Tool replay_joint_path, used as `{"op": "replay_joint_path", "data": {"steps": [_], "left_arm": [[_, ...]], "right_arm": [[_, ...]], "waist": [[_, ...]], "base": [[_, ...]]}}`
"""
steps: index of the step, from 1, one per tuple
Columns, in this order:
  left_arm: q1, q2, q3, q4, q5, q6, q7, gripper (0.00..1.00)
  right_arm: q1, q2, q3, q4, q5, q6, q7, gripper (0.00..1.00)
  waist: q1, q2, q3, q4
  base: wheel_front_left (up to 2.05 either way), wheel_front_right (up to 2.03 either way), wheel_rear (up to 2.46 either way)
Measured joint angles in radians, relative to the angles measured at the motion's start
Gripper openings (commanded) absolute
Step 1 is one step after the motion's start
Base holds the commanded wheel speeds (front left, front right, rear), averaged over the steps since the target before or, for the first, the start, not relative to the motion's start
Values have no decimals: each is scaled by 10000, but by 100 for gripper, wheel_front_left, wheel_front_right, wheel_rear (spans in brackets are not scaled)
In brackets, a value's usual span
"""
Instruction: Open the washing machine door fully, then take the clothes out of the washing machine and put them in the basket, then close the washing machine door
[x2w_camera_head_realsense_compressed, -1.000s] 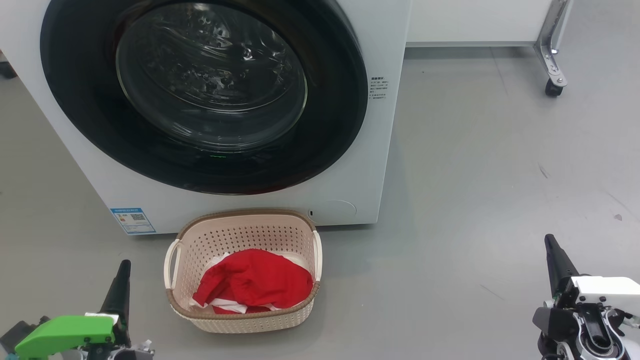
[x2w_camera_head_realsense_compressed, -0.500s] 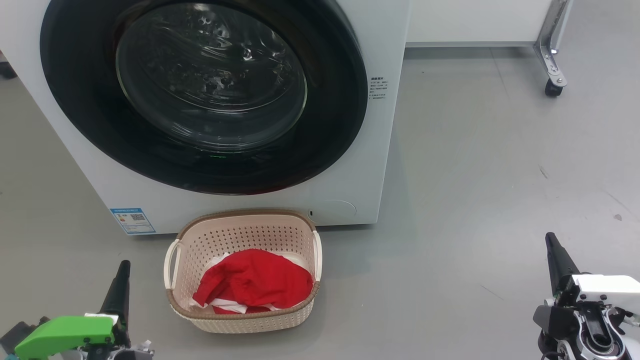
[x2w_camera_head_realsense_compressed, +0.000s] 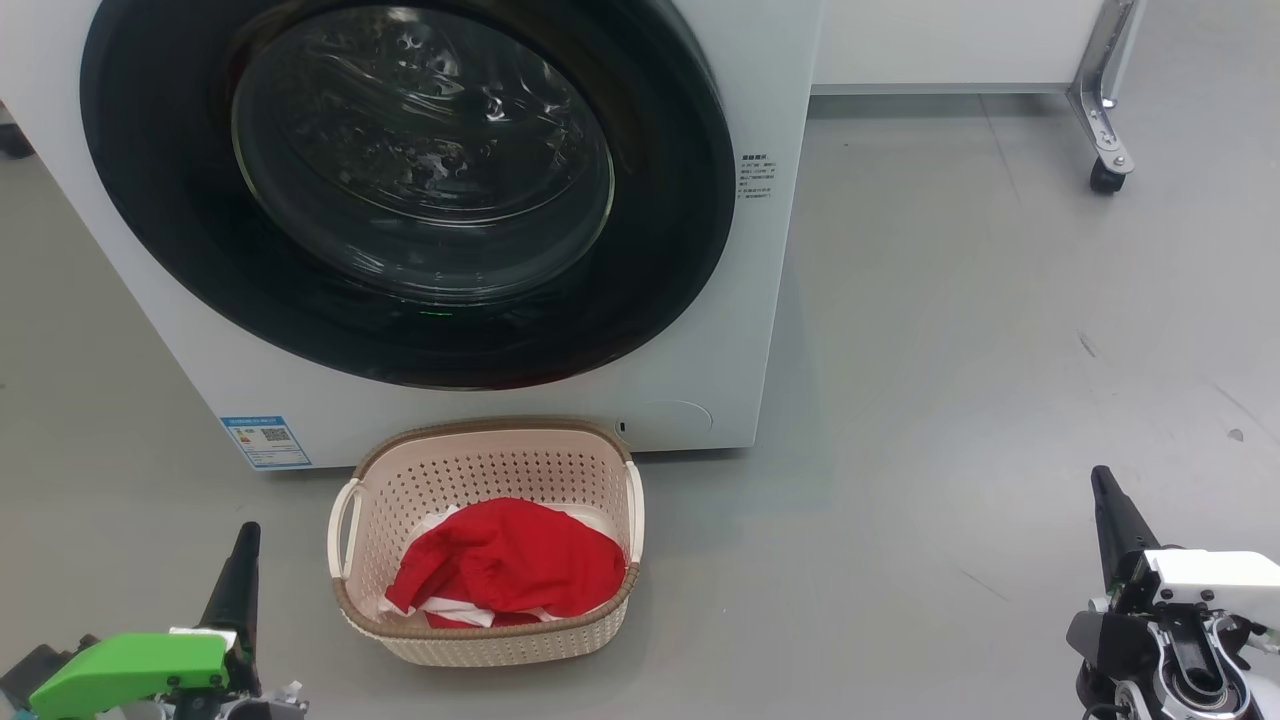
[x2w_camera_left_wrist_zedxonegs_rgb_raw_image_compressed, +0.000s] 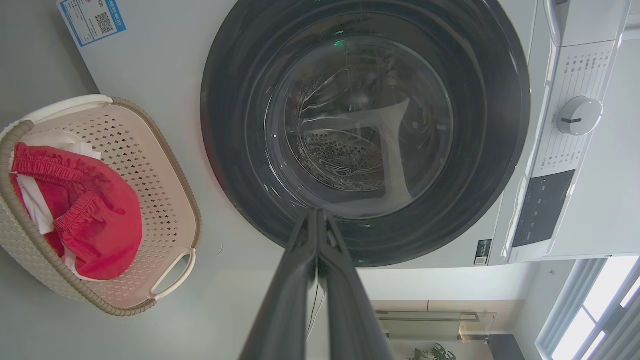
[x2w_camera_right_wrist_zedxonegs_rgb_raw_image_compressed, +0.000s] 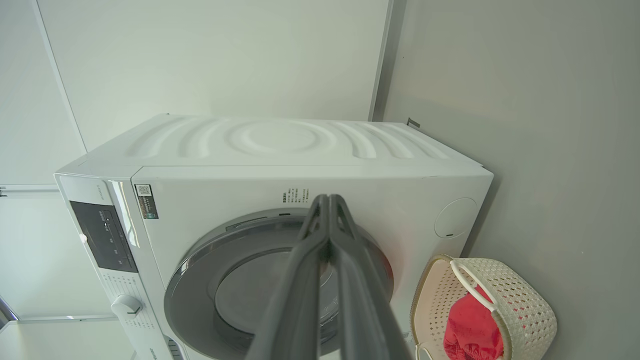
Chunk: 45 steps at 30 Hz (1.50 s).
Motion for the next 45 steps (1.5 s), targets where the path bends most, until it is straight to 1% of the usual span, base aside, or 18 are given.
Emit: {"op": "replay_joint_path", "data": {"steps": [45], "left_arm": [[-24, -2, 44, 61, 0, -2, 15, 0]], "right_arm": [[-12, 4, -42, 67, 0, 12, 46, 0]], "waist": [[0, 0, -3, 0]], "base": [[0, 0, 0]]}}
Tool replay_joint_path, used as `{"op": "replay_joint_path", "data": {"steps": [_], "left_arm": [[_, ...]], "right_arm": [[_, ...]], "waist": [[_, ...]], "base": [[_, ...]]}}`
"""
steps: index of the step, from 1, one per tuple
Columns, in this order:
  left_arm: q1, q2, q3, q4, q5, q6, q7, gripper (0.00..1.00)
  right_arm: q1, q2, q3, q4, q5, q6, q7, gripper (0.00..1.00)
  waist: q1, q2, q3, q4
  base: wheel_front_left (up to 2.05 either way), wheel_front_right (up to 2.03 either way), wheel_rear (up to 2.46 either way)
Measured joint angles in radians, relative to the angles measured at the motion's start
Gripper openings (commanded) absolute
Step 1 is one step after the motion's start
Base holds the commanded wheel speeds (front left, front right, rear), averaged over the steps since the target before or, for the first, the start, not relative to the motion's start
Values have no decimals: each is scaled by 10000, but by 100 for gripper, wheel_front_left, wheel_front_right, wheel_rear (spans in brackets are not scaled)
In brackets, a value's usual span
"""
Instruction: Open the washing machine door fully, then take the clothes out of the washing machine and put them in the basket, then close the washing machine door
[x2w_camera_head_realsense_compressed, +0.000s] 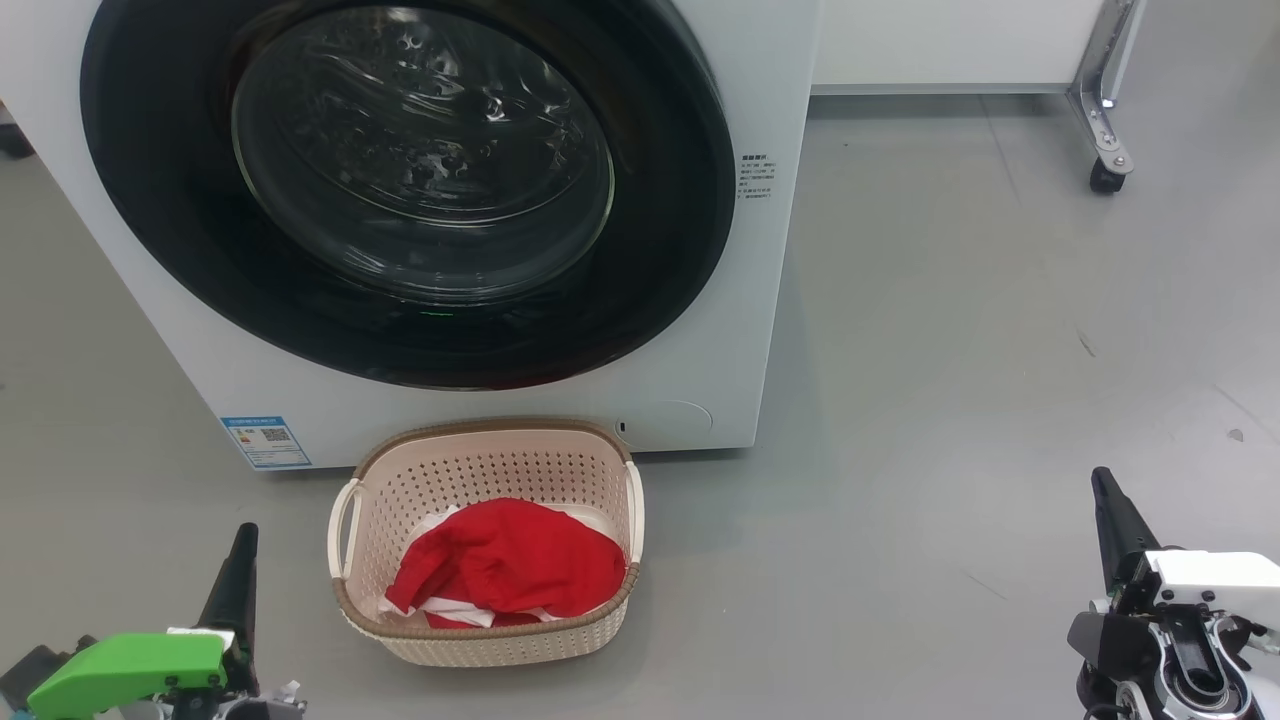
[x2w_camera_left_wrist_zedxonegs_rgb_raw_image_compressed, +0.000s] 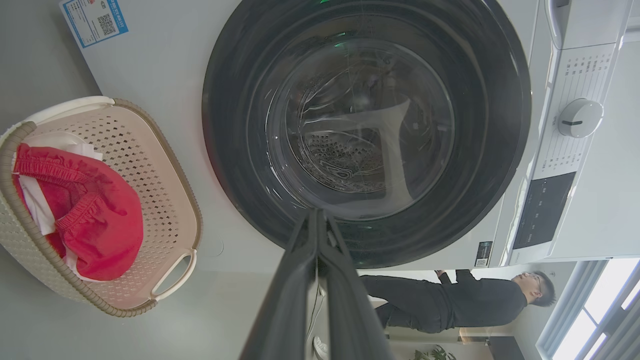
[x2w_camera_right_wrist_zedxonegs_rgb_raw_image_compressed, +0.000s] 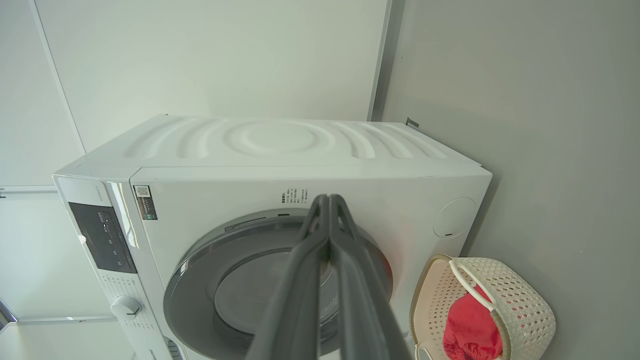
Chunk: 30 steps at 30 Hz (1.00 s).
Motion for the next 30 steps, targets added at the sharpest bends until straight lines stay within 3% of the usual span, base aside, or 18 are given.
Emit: {"op": "replay_joint_path", "data": {"steps": [30], "left_arm": [[-14, -4, 36, 8, 0, -2, 46, 0]], "right_arm": [[-4, 8, -36, 27, 0, 2, 42, 0]], "waist": [[0, 0, 0, 0]], "base": [[0, 0, 0]]}}
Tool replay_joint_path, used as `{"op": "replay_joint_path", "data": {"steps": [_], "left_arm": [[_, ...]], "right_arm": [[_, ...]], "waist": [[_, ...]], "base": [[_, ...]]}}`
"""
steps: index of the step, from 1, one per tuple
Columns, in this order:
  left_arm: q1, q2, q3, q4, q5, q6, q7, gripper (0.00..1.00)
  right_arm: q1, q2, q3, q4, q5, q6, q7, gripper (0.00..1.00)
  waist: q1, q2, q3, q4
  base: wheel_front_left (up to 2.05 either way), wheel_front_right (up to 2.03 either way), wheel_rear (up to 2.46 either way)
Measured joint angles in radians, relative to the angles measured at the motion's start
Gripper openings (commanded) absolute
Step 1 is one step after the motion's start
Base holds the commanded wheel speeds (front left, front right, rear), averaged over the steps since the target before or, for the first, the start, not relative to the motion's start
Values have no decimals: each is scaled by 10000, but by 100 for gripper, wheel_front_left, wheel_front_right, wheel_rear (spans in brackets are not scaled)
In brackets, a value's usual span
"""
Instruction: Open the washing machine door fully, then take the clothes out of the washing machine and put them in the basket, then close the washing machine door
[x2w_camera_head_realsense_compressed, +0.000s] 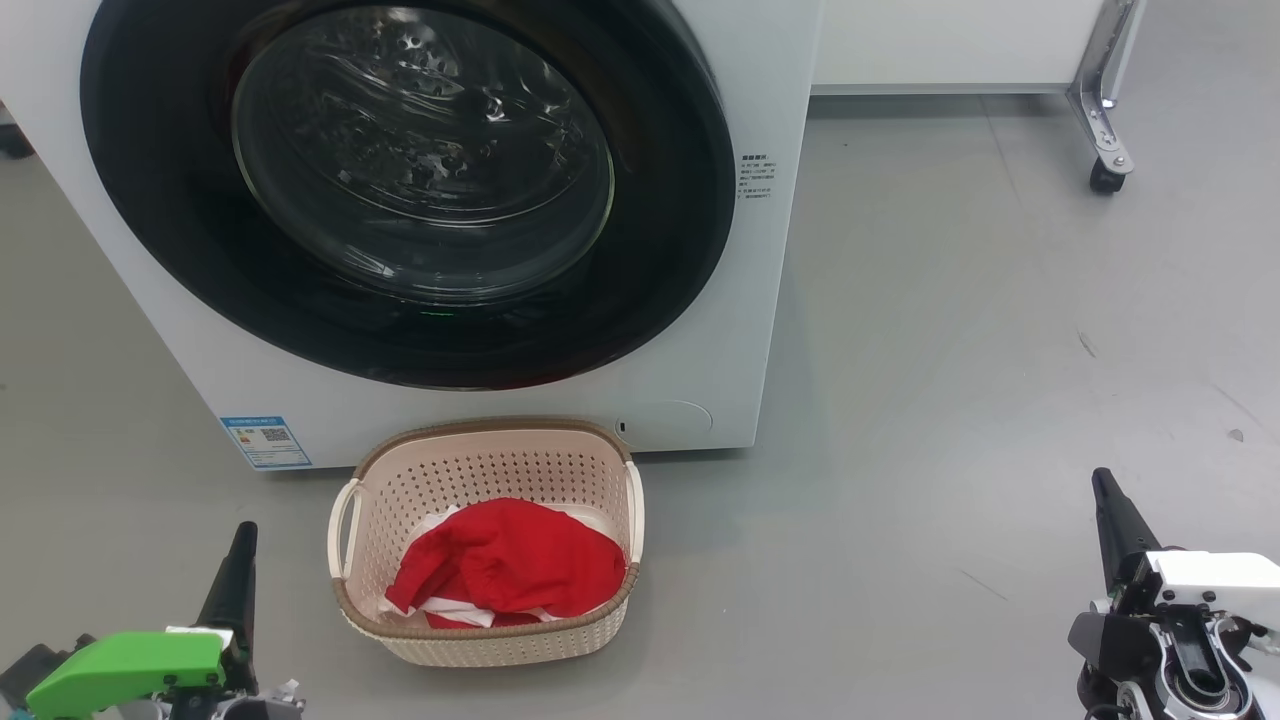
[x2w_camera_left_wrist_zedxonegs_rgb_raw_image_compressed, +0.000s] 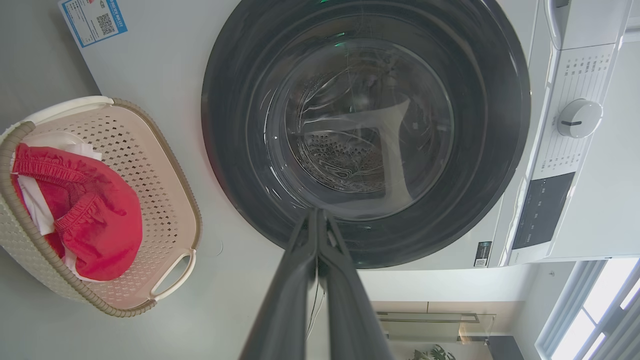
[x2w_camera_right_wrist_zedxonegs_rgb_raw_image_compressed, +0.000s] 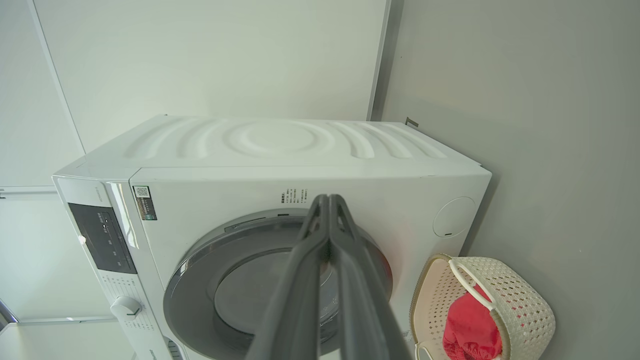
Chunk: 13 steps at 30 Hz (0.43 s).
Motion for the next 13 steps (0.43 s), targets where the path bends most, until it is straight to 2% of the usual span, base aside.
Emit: {"op": "replay_joint_path", "data": {"steps": [13], "left_arm": [[-36, -2, 25, -4, 0, 0, 25, 0]], "right_arm": [[0, 8, -19, -2, 0, 0, 0, 0]], "waist": [[0, 0, 2, 0]], "base": [[0, 0, 0]]}}
